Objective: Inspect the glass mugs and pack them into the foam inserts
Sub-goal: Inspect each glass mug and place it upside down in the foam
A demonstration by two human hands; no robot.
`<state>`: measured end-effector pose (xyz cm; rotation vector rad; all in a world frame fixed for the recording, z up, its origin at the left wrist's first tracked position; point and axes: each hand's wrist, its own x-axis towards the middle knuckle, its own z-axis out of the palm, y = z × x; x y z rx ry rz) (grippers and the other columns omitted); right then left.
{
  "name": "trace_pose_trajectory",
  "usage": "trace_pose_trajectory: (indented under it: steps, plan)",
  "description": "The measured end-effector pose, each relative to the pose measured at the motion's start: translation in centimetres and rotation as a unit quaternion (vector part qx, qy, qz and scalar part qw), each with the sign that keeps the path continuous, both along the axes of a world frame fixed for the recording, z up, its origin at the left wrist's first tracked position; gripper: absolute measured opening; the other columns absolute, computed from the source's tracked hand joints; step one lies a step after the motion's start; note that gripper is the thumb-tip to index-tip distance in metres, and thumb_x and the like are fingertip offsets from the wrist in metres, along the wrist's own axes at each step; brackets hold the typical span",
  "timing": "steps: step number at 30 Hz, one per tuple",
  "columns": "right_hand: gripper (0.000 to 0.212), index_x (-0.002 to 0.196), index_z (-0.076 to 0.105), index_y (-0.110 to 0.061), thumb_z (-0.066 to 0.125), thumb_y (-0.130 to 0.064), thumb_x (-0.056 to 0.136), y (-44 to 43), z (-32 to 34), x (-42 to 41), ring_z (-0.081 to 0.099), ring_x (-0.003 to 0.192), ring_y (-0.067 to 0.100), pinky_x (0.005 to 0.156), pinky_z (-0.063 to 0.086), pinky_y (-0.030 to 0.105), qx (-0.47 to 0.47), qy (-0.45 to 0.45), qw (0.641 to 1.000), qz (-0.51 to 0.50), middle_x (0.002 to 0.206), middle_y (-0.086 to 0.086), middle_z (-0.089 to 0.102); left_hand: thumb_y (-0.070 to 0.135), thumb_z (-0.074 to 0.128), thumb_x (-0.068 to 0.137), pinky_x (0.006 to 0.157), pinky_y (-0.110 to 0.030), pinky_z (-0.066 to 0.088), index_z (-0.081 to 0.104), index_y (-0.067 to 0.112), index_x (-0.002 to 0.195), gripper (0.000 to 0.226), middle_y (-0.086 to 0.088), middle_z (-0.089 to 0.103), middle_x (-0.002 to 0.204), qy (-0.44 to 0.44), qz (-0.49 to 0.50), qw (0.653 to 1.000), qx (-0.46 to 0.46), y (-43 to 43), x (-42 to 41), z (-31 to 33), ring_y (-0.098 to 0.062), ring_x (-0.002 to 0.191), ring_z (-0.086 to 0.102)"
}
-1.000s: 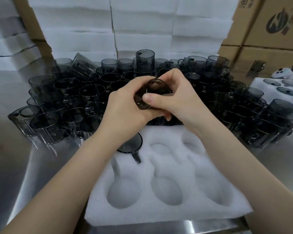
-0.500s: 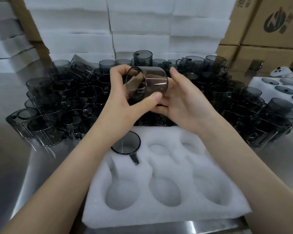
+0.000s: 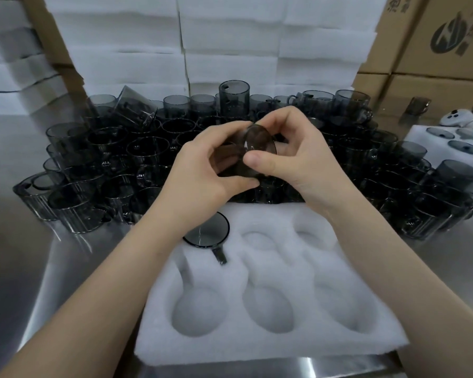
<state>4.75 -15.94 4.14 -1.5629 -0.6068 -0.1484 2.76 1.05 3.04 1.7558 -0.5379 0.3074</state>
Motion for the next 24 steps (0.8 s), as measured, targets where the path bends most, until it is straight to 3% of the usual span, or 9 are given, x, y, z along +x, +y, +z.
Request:
trace_pose_trajectory:
  steps: [3, 6, 9, 11, 13, 16, 19, 21, 24]
  plan:
    - [0.037, 0.085, 0.053, -0.020, 0.081, -0.035, 0.066, 0.6, -0.1, -0.2, 0.061, 0.068, 0.009, 0.063, 0.052, 0.025, -0.004, -0.010, 0.999, -0.050, 0.077, -0.013, 0.062, -0.006, 0.083, 0.065, 0.103, -0.038, 0.048, 0.056, 0.010, 0.132, 0.074, -0.004, 0.061, 0.126, -0.016, 0.006, 0.999, 0.034, -0.1, -0.2, -0.1, -0.016, 0.119, 0.059]
    - [0.026, 0.073, 0.052, -0.020, 0.073, -0.033, 0.079, 1.0, 0.1, 0.0, 0.053, 0.056, 0.009, 0.049, 0.043, 0.025, 0.015, 0.010, 0.996, -0.090, 0.065, -0.005, 0.058, -0.003, 0.083, 0.067, 0.104, -0.034, 0.047, 0.056, 0.016, 0.131, 0.072, 0.000, 0.063, 0.124, -0.031, 0.003, 0.998, 0.048, -0.2, -0.4, -0.1, -0.012, 0.118, 0.059]
    - [0.027, 0.068, 0.052, -0.020, 0.064, -0.025, 0.092, 1.0, 0.3, 0.1, 0.050, 0.052, 0.011, 0.046, 0.038, 0.024, 0.090, 0.083, 0.990, -0.067, 0.062, -0.002, 0.058, -0.008, 0.081, 0.068, 0.104, -0.031, 0.047, 0.055, 0.012, 0.133, 0.073, -0.005, 0.062, 0.124, -0.018, -0.021, 1.000, 0.013, -0.2, -0.2, -0.1, -0.013, 0.117, 0.060]
    - [0.021, 0.076, 0.057, -0.016, 0.056, -0.020, 0.096, 0.8, 0.4, 0.2, 0.051, 0.054, 0.010, 0.045, 0.037, 0.021, 0.121, 0.117, 0.986, -0.011, 0.069, 0.001, 0.061, -0.012, 0.077, 0.069, 0.101, -0.027, 0.047, 0.054, 0.013, 0.132, 0.071, -0.007, 0.062, 0.124, 0.004, -0.044, 0.999, -0.030, -0.1, -0.1, -0.2, -0.013, 0.116, 0.061]
    - [0.010, 0.096, 0.062, -0.008, 0.054, -0.015, 0.094, 0.3, 0.6, 0.2, 0.053, 0.059, 0.010, 0.049, 0.039, 0.019, 0.128, 0.135, 0.981, 0.051, 0.082, 0.005, 0.064, -0.010, 0.075, 0.071, 0.098, -0.024, 0.048, 0.054, 0.014, 0.129, 0.066, -0.004, 0.062, 0.122, 0.018, -0.053, 0.997, -0.056, -0.1, 0.0, -0.1, -0.012, 0.113, 0.063]
    - [0.028, 0.113, 0.059, -0.004, 0.062, -0.006, 0.085, -0.3, 0.7, 0.1, 0.056, 0.067, 0.011, 0.057, 0.042, 0.020, 0.125, 0.153, 0.974, 0.113, 0.091, 0.007, 0.065, -0.001, 0.074, 0.070, 0.098, -0.028, 0.049, 0.054, 0.010, 0.128, 0.062, -0.005, 0.063, 0.123, 0.031, -0.055, 0.995, -0.075, 0.0, 0.0, 0.0, -0.015, 0.112, 0.064]
    - [0.031, 0.105, 0.057, -0.010, 0.065, -0.006, 0.076, -0.4, 0.6, 0.2, 0.058, 0.068, 0.010, 0.058, 0.041, 0.021, 0.094, 0.148, 0.979, 0.107, 0.090, 0.006, 0.065, 0.004, 0.073, 0.070, 0.097, -0.028, 0.050, 0.056, 0.008, 0.128, 0.060, -0.004, 0.064, 0.120, 0.035, -0.050, 0.996, -0.061, -0.1, 0.0, 0.1, -0.014, 0.109, 0.065]
    - [0.033, 0.100, 0.056, -0.012, 0.071, -0.011, 0.071, -0.2, 0.5, 0.1, 0.057, 0.068, 0.012, 0.056, 0.041, 0.021, 0.059, 0.135, 0.987, 0.067, 0.088, 0.006, 0.063, 0.006, 0.074, 0.069, 0.100, -0.036, 0.050, 0.056, 0.008, 0.129, 0.063, -0.007, 0.064, 0.121, 0.037, -0.043, 0.997, -0.044, -0.3, -0.1, 0.1, -0.020, 0.111, 0.064]
    - [0.024, 0.089, 0.055, -0.016, 0.074, -0.023, 0.076, 0.3, 0.4, -0.1, 0.056, 0.059, 0.008, 0.048, 0.040, 0.019, 0.016, 0.086, 0.996, -0.016, 0.075, -0.001, 0.064, 0.010, 0.076, 0.069, 0.101, -0.039, 0.050, 0.057, 0.011, 0.129, 0.063, -0.005, 0.065, 0.119, 0.017, -0.024, 1.000, -0.003, -0.4, -0.4, 0.0, -0.019, 0.111, 0.064]
